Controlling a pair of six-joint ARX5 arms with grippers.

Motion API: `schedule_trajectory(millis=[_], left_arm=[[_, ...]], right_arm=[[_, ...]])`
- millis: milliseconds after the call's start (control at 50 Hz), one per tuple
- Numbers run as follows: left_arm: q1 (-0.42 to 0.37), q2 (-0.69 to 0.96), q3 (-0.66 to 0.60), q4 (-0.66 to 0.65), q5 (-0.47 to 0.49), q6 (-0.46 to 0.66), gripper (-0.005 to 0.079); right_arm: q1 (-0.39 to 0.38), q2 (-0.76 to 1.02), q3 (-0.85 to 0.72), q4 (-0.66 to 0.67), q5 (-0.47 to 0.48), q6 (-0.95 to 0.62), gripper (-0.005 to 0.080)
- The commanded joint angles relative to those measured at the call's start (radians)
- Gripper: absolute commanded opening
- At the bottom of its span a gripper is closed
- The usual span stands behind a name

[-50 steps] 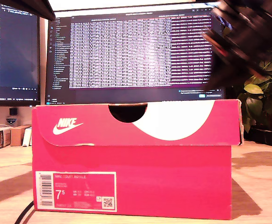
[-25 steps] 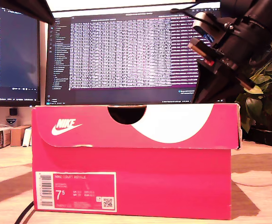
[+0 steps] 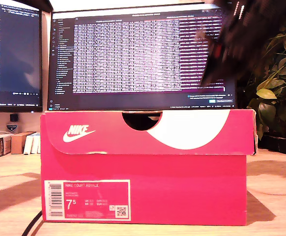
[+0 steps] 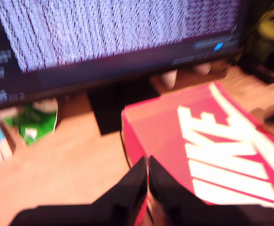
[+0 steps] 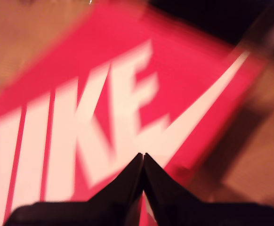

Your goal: Close the red shoebox by pushing the lid with your left arm and holding the box in place with your right arm

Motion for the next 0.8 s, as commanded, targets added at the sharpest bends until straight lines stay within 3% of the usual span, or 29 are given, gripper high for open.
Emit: schedule_trajectory(millis=[0, 400, 560, 780], left_arm=[[0.040, -0.017, -0.005, 0.005, 0.039, 0.026, -0.0019], [0.384, -0.034, -0.005, -0.044, 0.399, 0.108, -0.0019], [0.477, -0.046, -0.020, -0.051, 0.465, 0.118, -0.0019], [0.509, -0.099, -0.097, -0.014, 0.467, 0.117, -0.0019]], right_arm=[[0.000, -0.060, -0.017, 0.023, 0.036, -0.004, -0.0013], [-0.105, -0.253, -0.018, 0.007, 0.145, -0.032, -0.0013], [-0.156, -0.314, -0.047, -0.005, 0.163, -0.032, -0.0013], [-0.208, -0.433, -0.158, 0.033, 0.179, -0.028, -0.0013]])
